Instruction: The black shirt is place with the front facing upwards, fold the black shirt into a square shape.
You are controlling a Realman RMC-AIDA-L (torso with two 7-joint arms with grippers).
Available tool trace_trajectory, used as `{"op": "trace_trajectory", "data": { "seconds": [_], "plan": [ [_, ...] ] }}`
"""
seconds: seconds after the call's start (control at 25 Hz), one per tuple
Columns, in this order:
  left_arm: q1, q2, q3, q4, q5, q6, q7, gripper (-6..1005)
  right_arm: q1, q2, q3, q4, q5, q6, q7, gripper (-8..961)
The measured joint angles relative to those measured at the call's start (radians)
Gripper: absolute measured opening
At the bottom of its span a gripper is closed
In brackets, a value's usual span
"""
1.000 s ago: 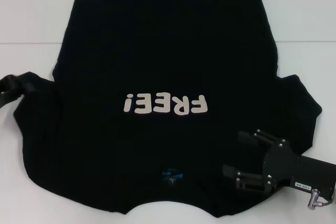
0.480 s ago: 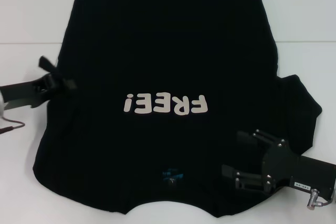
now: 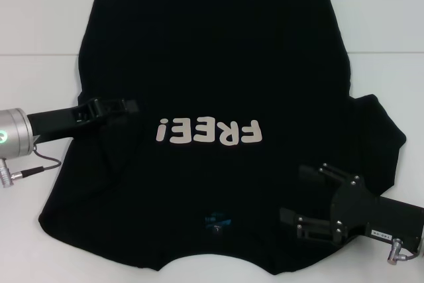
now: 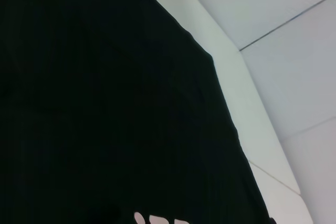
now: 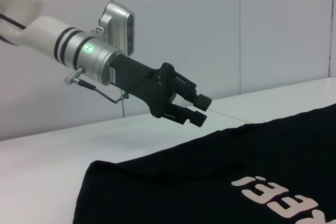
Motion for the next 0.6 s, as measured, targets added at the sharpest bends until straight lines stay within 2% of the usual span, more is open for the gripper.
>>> {"op": "trace_trajectory", "data": {
  "seconds": [0.12, 0.2, 0.24, 0.36, 0.48, 0.6],
  "plan": [
    [0.006, 0.01, -0.007, -0.007, -0.015, 0.041, 0.034, 338, 0.0, 0.0, 0.0, 0.0, 0.0, 0.0, 0.0, 927],
    [0.019, 0.02, -0.009, -0.006, -0.063, 0.142, 0.177, 432, -0.001, 0.0, 0.0, 0.0, 0.0, 0.002, 0.0, 927],
    [0.019, 0.02, -0.009, -0.006, -0.063, 0.142, 0.177, 478, -0.002, 0.0, 0.002, 0.0, 0.0, 0.004, 0.002, 927],
    [0.039, 0.022, -0.008, 0.007, -0.106, 0.306, 0.441, 616, -0.006, -0.002, 0.032, -0.004, 0.0, 0.008, 0.043, 927],
    [0.058, 0.015, 0.007, 0.015, -0.107, 0.384, 0.64, 726, -0.006, -0.008, 0.081, -0.034, 0.0, 0.005, 0.171, 927],
    [0.073, 0.011, 0.084, 0.017, -0.104, 0.388, 0.731, 821, -0.007, -0.012, 0.107, -0.134, -0.002, -0.001, 0.392, 927]
  ]
}}
